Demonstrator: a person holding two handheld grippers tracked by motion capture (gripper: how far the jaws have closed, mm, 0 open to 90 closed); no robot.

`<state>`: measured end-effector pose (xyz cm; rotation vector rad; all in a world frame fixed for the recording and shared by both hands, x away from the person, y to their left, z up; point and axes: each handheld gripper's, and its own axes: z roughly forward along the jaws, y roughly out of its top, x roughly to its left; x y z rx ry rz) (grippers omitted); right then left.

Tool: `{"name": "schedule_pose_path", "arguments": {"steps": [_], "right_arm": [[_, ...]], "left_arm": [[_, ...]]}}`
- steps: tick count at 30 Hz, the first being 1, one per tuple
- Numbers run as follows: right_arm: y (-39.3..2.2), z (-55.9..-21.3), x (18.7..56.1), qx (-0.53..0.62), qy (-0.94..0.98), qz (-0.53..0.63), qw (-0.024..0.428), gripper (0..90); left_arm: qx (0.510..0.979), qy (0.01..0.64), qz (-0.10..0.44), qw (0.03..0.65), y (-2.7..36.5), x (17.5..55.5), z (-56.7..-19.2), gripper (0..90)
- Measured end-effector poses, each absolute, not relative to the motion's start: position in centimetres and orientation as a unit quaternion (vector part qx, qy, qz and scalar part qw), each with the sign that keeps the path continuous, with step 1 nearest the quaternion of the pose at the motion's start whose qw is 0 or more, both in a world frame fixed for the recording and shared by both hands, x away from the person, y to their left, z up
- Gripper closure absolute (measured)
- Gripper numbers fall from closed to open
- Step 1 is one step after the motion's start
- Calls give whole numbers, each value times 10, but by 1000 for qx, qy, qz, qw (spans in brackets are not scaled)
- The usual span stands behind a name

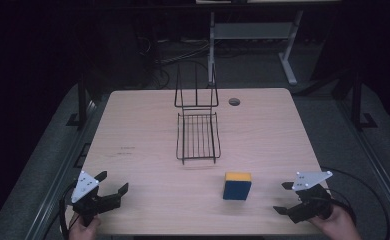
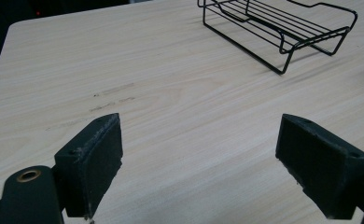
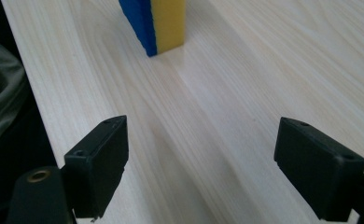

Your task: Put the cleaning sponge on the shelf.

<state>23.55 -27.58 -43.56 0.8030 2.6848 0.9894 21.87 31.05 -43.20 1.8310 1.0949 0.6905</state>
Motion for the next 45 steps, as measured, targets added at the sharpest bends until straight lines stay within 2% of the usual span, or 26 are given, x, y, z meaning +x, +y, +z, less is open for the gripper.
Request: {"name": "schedule_pose_path", "arguments": {"steps": [45], "right_arm": [[-205, -389, 267, 155, 943, 285, 77, 175]], "left_arm": [[735, 438, 279, 435, 312, 218, -430, 141]]}}
